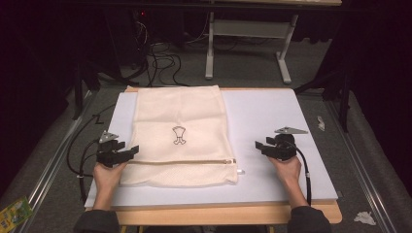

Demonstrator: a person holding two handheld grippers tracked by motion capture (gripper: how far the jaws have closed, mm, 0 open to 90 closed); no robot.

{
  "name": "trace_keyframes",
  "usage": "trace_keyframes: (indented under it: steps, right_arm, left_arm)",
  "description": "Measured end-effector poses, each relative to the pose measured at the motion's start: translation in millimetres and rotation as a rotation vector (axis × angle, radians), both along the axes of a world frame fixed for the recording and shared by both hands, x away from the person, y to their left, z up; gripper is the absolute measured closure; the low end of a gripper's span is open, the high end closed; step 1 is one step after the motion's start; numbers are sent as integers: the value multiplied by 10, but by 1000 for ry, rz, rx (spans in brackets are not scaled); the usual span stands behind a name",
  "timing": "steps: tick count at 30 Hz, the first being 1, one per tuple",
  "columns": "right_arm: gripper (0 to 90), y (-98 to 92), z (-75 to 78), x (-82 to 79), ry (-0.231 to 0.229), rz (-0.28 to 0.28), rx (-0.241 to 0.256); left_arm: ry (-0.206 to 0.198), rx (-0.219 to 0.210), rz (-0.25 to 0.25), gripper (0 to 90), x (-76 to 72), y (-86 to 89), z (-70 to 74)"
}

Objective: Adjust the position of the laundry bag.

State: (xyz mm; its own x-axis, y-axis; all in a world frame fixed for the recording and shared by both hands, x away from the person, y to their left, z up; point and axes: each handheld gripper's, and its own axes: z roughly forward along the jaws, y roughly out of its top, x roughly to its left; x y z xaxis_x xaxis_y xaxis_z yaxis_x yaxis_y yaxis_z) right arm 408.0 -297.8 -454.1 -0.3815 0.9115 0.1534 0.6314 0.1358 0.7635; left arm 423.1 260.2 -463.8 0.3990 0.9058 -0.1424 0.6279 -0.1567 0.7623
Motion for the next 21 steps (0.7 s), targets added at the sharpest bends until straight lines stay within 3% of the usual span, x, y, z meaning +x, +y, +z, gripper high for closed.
trace_keyframes:
  steps: [4,16,21]
  right_arm:
    - [447,116,16,51,15,29,-2]
    - [453,536,5,193,75,121,5]
    - [445,705,8,236,78,156,2]
  left_arm:
    - [15,31,-5,357,24,-35,-23]
    - [32,6,12,385,106,-86,-37]
    - [38,15,20,385,131,-98,-50]
